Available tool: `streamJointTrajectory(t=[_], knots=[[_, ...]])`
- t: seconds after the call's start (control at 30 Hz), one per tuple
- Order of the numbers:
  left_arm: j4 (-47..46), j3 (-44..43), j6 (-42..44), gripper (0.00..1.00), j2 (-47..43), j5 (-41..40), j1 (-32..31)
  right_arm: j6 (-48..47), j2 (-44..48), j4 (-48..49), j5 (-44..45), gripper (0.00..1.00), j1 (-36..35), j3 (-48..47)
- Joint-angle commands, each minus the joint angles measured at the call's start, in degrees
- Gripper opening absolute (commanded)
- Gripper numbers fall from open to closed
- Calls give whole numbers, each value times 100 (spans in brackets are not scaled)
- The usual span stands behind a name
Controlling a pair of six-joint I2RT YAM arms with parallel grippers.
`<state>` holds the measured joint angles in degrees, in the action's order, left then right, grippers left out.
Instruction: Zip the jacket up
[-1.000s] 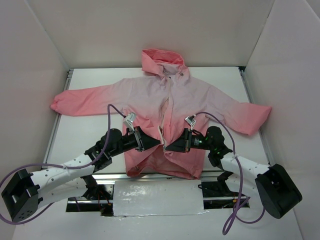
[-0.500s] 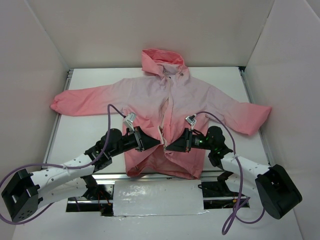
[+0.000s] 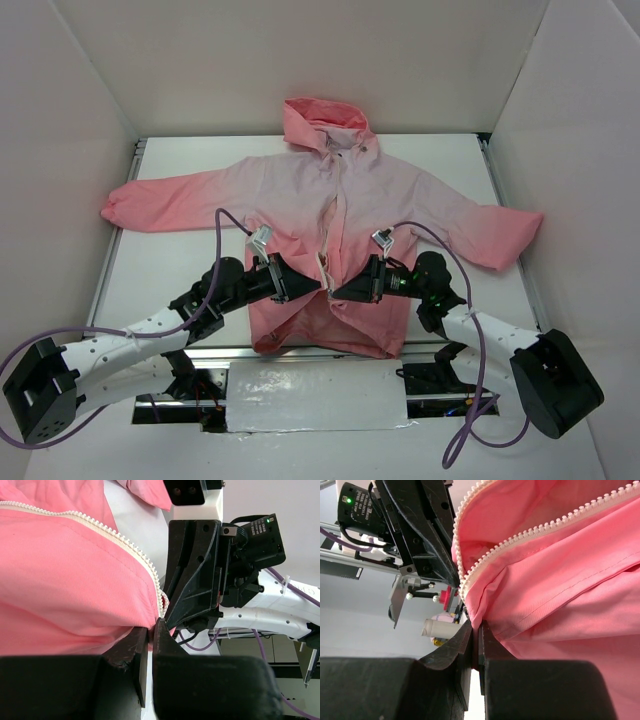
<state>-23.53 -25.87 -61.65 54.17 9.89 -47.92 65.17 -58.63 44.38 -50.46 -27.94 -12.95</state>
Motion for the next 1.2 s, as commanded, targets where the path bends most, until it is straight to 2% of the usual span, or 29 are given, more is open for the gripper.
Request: streamJointTrajectory(t=[0.0, 0.5, 1.17], knots=[[-249, -50, 118, 0, -21, 101, 20, 57, 18, 563, -148, 0, 43, -243], [-371, -112, 83, 0, 58, 232, 20, -4, -34, 387, -105, 0, 43, -340], [-556, 55, 126, 0, 75, 733, 20, 225, -324, 862, -192, 0, 79, -594]])
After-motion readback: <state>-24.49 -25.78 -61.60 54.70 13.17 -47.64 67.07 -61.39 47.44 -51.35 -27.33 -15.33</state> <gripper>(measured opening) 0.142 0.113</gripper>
